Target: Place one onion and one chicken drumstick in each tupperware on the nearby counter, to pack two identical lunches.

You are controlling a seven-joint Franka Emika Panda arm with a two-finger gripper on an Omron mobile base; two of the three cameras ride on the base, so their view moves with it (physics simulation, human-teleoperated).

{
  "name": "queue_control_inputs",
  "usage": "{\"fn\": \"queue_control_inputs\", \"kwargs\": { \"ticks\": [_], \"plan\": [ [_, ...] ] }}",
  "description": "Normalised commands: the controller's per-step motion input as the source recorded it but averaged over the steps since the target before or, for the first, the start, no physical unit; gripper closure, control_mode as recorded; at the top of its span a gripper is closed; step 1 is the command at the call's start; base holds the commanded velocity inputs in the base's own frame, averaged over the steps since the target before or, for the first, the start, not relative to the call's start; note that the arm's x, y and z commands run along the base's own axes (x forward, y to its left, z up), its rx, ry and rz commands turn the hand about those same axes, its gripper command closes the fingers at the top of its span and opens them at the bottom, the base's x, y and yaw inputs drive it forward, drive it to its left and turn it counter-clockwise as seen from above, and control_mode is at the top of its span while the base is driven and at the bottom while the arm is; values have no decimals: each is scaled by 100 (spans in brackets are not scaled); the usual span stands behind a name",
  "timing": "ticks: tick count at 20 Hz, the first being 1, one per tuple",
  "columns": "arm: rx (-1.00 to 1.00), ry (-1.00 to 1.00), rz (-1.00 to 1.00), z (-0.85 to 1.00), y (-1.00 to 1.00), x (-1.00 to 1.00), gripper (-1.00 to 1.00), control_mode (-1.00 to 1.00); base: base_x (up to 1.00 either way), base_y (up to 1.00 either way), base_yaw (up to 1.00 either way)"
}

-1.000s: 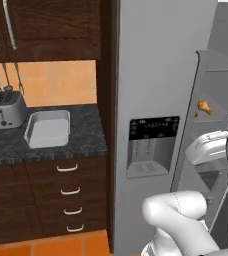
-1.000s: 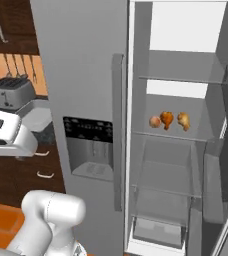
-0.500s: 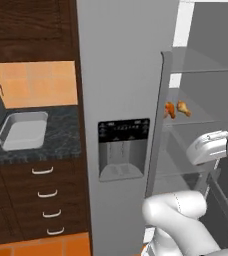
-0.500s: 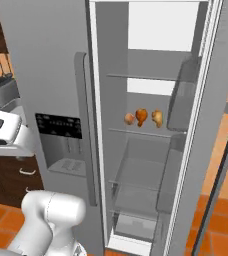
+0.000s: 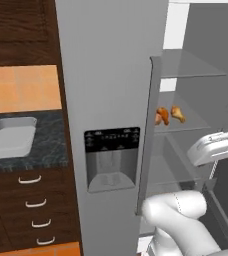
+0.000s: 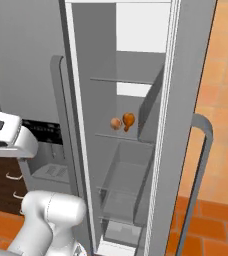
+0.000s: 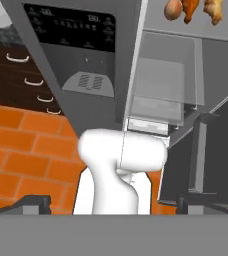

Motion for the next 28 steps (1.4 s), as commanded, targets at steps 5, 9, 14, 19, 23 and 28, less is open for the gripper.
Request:
{"fn": "queue_control_inputs", "kwargs": {
  "ticks": [5, 9, 14, 19, 23, 28],
  "plan": [
    [0, 0, 0, 0, 0, 0, -100, 100, 19, -52, 0],
    [0, 0, 0, 0, 0, 0, -100, 100, 0, -66, 4],
    [3, 5, 6, 0, -29, 34, -100, -100, 1, -9, 1],
    [-6, 0, 6, -22, -36, 96, -100, -100, 0, 0, 0],
    [-42, -16, -21, -87, 52, 100, -100, -100, 0, 0, 0],
    [14, 10, -11, -24, -63, 100, -100, -100, 0, 0, 0]
  ]
}}
